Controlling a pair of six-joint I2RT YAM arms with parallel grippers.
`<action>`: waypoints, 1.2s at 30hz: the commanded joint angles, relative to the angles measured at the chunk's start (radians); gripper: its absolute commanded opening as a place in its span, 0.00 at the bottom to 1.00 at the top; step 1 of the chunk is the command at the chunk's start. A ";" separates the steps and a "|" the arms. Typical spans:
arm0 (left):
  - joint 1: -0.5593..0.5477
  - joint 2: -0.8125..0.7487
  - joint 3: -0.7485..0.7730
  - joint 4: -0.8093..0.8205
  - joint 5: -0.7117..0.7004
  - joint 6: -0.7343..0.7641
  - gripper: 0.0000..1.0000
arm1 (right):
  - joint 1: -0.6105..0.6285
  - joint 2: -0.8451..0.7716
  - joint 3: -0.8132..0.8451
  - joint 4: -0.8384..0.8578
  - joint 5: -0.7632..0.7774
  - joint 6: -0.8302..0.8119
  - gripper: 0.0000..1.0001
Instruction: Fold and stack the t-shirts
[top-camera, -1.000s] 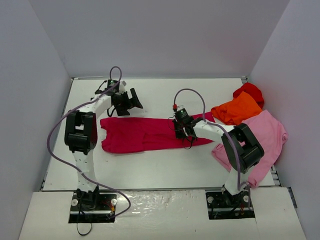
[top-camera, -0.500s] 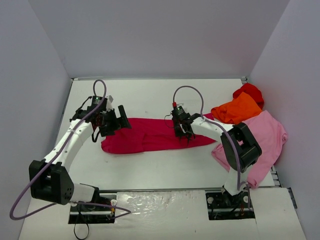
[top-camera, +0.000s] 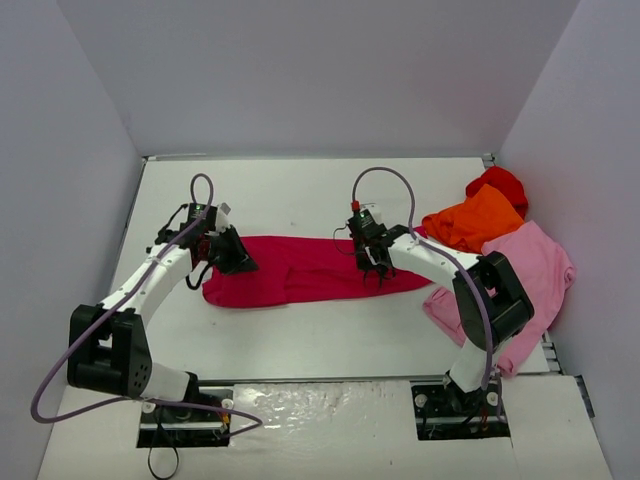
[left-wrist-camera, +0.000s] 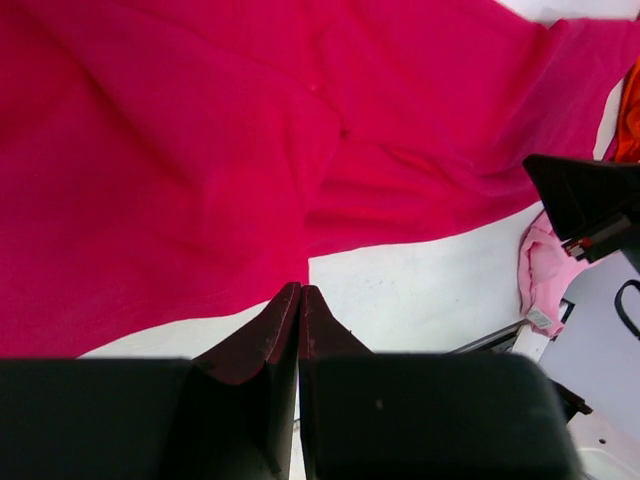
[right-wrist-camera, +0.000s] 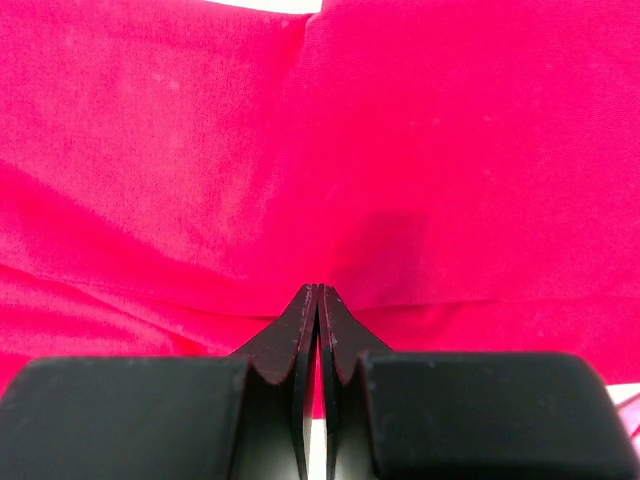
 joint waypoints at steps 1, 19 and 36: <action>-0.021 0.027 0.117 -0.010 -0.069 0.003 0.00 | -0.007 -0.053 -0.005 -0.008 0.076 -0.007 0.00; -0.129 0.387 0.217 -0.104 -0.455 0.038 0.00 | -0.028 -0.016 0.064 -0.019 0.213 -0.033 0.00; -0.047 0.868 1.036 -0.375 -0.605 0.206 0.00 | -0.043 0.084 0.049 -0.084 0.339 -0.025 0.00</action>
